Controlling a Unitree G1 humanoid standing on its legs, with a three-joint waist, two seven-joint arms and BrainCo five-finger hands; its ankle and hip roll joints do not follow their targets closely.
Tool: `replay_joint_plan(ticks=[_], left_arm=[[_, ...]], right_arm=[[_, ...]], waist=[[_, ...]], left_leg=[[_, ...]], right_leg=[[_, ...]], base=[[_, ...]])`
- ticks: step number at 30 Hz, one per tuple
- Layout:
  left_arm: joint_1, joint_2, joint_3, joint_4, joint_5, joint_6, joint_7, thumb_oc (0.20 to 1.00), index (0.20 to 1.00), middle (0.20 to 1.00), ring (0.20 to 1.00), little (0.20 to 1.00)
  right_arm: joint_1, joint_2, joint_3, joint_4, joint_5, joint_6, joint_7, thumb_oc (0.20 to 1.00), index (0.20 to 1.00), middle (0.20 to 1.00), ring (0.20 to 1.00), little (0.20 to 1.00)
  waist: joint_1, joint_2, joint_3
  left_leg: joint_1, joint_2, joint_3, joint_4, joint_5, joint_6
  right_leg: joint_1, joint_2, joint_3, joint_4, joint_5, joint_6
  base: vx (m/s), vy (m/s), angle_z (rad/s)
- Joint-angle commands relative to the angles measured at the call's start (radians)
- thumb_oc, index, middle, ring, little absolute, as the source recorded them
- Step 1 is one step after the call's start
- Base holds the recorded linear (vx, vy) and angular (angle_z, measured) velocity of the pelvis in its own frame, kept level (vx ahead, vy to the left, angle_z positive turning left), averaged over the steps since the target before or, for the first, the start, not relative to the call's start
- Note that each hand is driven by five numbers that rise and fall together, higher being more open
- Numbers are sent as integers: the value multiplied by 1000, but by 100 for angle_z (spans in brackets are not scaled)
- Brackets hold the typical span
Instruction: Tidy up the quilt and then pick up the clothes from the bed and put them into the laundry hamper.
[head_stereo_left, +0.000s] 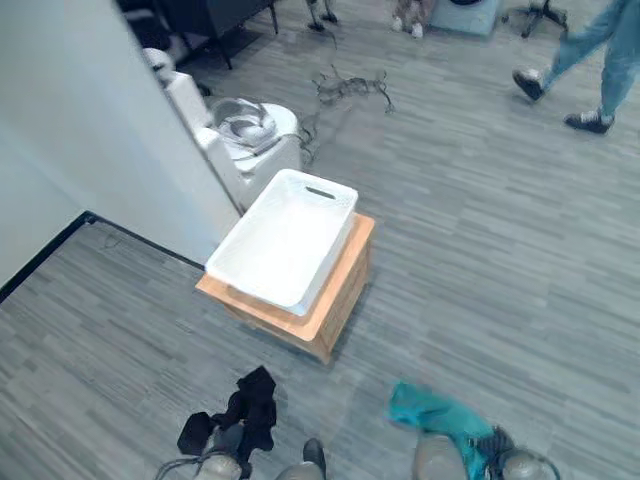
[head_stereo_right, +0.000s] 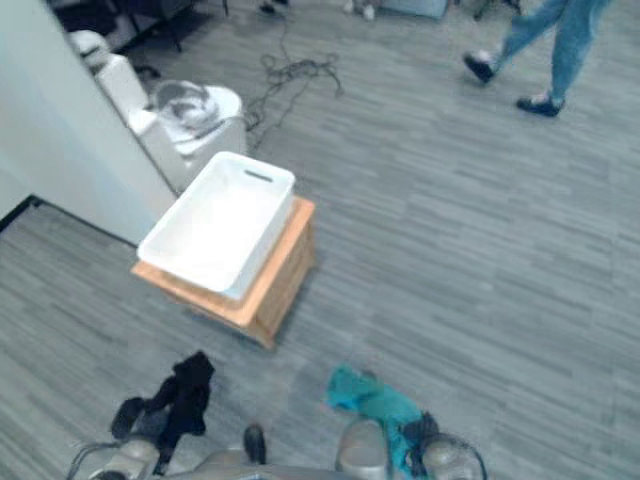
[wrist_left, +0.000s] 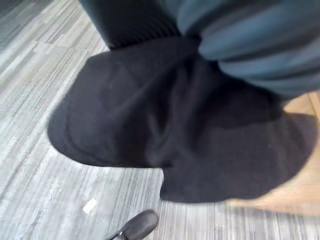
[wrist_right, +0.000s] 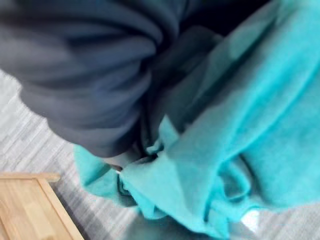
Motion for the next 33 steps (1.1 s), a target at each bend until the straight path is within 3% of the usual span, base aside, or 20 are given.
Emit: replay_joint_plan(ticks=[1, 2, 3, 5, 6, 7, 10, 12, 13, 15, 16, 17, 18, 19, 21, 22, 23, 24, 25, 33], left_arm=[[6, 39, 14, -40, -26, 2, 15, 200, 200, 200, 200, 200], [13, 36, 15, -40, -27, 4, 9, 200, 200, 200, 200, 200], [22, 28, 12, -40, -20, 4, 4, 200, 200, 200, 200, 200], [39, 16, 13, -39, -10, 3, -4, 200, 200, 200, 200, 200], [51, 7, 13, -39, -12, 4, -11, 200, 200, 200, 200, 200], [61, -1, 22, -42, -18, 9, -15, 200, 200, 200, 200, 200], [82, -4, 25, -42, -17, 20, -29, 200, 200, 200, 200, 200], [89, 6, 28, -30, 2, 30, -38, 200, 200, 200, 200, 200], [86, 16, 27, -31, 20, 30, -34, 200, 200, 200, 200, 200], [77, 30, 30, -39, 24, 33, -20, 200, 200, 200, 200, 200], [74, 32, 34, -51, 24, 29, -15, 200, 200, 200, 200, 200], [74, 32, 34, -51, 24, 29, -15, 200, 200, 200, 200, 200], [71, 35, 27, -71, 25, 15, -16, 200, 200, 200, 200, 200], [71, 34, 26, -71, 25, 15, -16, 200, 200, 200, 200, 200], [64, 36, 8, -82, 28, 5, -22, 200, 200, 200, 200, 200], [59, 42, -1, -81, 33, 4, -25, 200, 200, 200, 200, 200], [56, 41, -6, -78, 44, 2, -25, 200, 200, 200, 200, 200], [52, 47, -8, -73, 58, 0, -25, 200, 200, 200, 200, 200], [55, 49, -2, -68, 59, -4, -26, 200, 200, 200, 200, 200], [138, 33, 55, -24, 46, -3, -19, 200, 200, 200, 200, 200]], right_arm=[[-52, -68, 0, -71, -5, 0, 2, 200, 200, 200, 200, 200], [-68, -72, 6, -64, -7, 3, 3, 200, 200, 200, 200, 200], [-86, -77, 13, -64, -9, 6, 1, 200, 200, 200, 200, 200], [-107, -87, 12, -69, -8, 8, 4, 200, 200, 200, 200, 200], [-109, -91, 4, -71, -10, 8, 5, 200, 200, 200, 200, 200], [-116, -105, -5, -73, -17, 5, 1, 200, 200, 200, 200, 200], [-114, -108, -1, -101, -26, 3, 5, 200, 200, 200, 200, 200], [-109, -102, 4, -154, -48, -5, 6, 200, 200, 200, 200, 200], [-117, -93, 8, -233, -58, -11, 8, 200, 200, 200, 200, 200], [-133, -88, 15, -328, -70, -17, 7, 200, 200, 200, 200, 200], [-138, -96, 15, -391, -81, -18, 3, 200, 200, 200, 200, 200], [-138, -96, 15, -392, -81, -18, 3, 200, 200, 200, 200, 200], [-152, -120, 9, -470, -86, -35, -11, 200, 200, 200, 200, 200], [-149, -122, 7, -476, -87, -31, -10, 200, 200, 200, 200, 200], [-143, -165, -20, -541, -82, -39, -21, 200, 200, 200, 200, 200], [-144, -182, -34, -563, -74, -42, -28, 200, 200, 200, 200, 200], [-141, -205, -61, -587, -67, -43, -36, 200, 200, 200, 200, 200], [-128, -246, -105, -639, -60, -51, -52, 200, 200, 200, 200, 200], [-133, -268, -125, -671, -49, -59, -62, 200, 200, 200, 200, 200], [-232, -423, -182, -961, -44, -127, -54, 200, 200, 200, 200, 200]], waist=[[41, -25, 70], [52, -31, 74], [60, -34, 73], [77, -33, 60], [82, -29, 41], [84, -12, 19], [72, 2, -10], [69, -5, -11], [51, -1, 10], [24, 0, 46], [20, -3, 50], [20, -3, 49], [14, -9, 51], [10, -7, 53], [-12, -6, 49], [-21, -9, 41], [-35, -7, 35], [-58, -12, 22], [-58, -14, 15], [-16, -15, -34]], left_leg=[[-80, 249, 102, 466, 96, 1], [-103, 248, 146, 483, 71, 4], [-136, 190, 179, 462, 24, 10], [-209, 113, 246, 377, -10, 10], [-204, 92, 304, 293, -2, 8], [-186, 117, 430, 174, 36, -4], [-107, 87, 453, 64, 41, 23], [-56, 52, 421, 17, 15, 61], [18, 28, 416, -21, -28, 93], [64, 17, 399, -51, -39, 111], [69, 11, 391, -60, -40, 113], [69, 11, 391, -61, -40, 113], [73, 2, 357, -67, -41, 107], [75, 3, 352, -67, -41, 106], [78, -2, 312, -76, -47, 96], [80, -4, 293, -80, -54, 91], [73, 2, 280, -86, -41, 89], [79, -8, 234, -88, -57, 86], [82, -10, 213, -83, -66, 86], [102, 15, 207, -58, -57, 54]], right_leg=[[142, 15, -121, 27, -223, -45], [171, 20, -130, 14, -234, -53], [190, 26, -136, -2, -242, -58], [219, 43, -143, -14, -253, -56], [231, 46, -154, -13, -267, -50], [254, 71, -199, -2, -308, -49], [267, 84, -254, 45, -332, -35], [239, 65, -301, 239, -351, -14], [145, 34, -311, 447, -303, 36], [5, 3, -255, 678, -225, 81], [-40, -2, -226, 716, -233, 84], [-41, -3, -226, 716, -233, 84], [-49, 3, -182, 613, -260, 63], [-40, 5, -188, 605, -259, 62], [-33, 21, -132, 460, -278, 37], [-30, 27, -89, 359, -283, 30], [-31, 43, -36, 265, -251, 21], [-17, 50, 69, 188, -228, 33], [1, 49, 100, 160, -221, 41], [82, 56, 55, 56, -190, 28]], base=[[329, -344, 149], [324, -310, 144], [270, -204, 106], [318, -122, 19], [451, -74, 30], [340, -36, 52], [284, -23, 67], [266, 59, 68], [180, 131, 63], [99, 78, 103], [43, 13, 99], [161, -44, 79], [132, -47, 58], [210, -118, 72], [167, -122, 77], [116, -181, 63], [174, -258, 127], [180, -235, 150], [181, -137, 182], [133, -136, 28]])
